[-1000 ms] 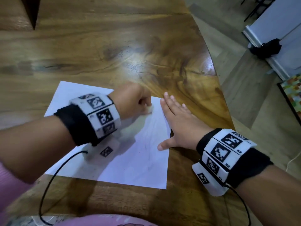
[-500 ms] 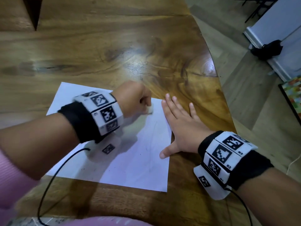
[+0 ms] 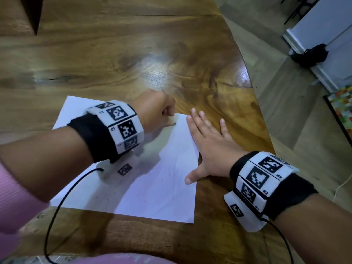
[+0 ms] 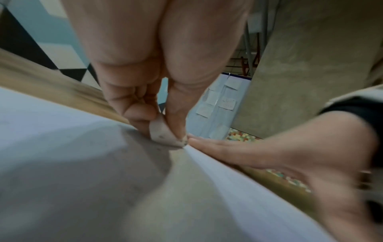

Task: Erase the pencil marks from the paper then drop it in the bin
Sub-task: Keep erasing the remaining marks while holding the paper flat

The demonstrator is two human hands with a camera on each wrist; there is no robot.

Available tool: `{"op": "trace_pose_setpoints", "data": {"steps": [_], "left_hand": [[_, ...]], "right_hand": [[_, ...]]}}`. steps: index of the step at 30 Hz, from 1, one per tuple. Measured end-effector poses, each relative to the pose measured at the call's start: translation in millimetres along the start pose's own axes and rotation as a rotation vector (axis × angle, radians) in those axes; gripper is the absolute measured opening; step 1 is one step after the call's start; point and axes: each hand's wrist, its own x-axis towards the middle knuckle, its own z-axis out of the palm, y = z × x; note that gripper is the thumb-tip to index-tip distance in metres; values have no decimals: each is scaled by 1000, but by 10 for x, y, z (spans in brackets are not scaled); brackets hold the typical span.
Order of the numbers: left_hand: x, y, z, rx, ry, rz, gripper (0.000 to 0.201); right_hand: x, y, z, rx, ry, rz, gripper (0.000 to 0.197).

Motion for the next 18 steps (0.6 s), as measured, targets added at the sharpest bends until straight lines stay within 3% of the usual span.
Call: {"op": "trace_pose_setpoints", "data": {"steps": [6, 8, 12, 15, 18], "left_hand": [[-517, 39, 183, 62, -314, 221, 3], [-380, 34, 120, 51, -291, 180, 6], [25, 89, 40, 12, -20, 42, 6], [-121, 127, 107, -21, -103, 77, 3], [-479, 102, 192, 28, -286, 256, 7]], "right_hand": [[-2, 2, -5, 13, 0, -5, 147], [-3, -1, -5, 9, -1, -3, 147], [1, -4, -2, 1, 4, 1, 147], [4, -2, -2, 8, 6, -2, 147], [-1, 6, -5, 16, 4, -7, 147]]}}
